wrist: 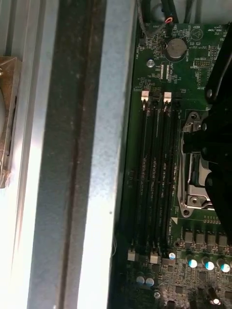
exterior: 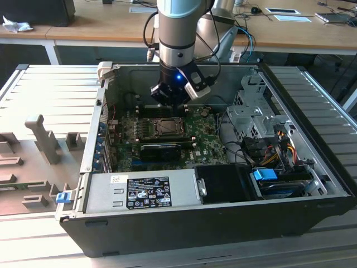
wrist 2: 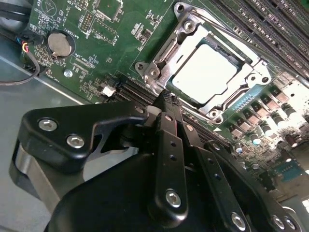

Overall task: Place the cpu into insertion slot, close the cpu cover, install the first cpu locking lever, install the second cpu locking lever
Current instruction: 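Install the second cpu locking lever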

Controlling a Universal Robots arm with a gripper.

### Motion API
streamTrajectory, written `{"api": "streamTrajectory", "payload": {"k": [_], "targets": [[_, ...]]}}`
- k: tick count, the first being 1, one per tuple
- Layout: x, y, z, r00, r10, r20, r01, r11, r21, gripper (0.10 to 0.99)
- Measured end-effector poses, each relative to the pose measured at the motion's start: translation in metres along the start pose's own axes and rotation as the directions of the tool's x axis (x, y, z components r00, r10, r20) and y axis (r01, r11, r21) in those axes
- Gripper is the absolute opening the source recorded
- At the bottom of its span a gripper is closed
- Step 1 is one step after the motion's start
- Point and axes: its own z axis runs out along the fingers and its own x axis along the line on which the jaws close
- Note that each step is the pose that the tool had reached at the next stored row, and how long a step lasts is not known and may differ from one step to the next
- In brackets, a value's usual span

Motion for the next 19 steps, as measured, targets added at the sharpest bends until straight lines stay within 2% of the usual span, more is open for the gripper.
{"api": "streamTrajectory", "payload": {"k": [19], "targets": [[0.0005, -0.0074, -0.0004, 1.0000, 0.000, 0.0000, 0.000, 1.0000, 0.000, 0.106]]}}
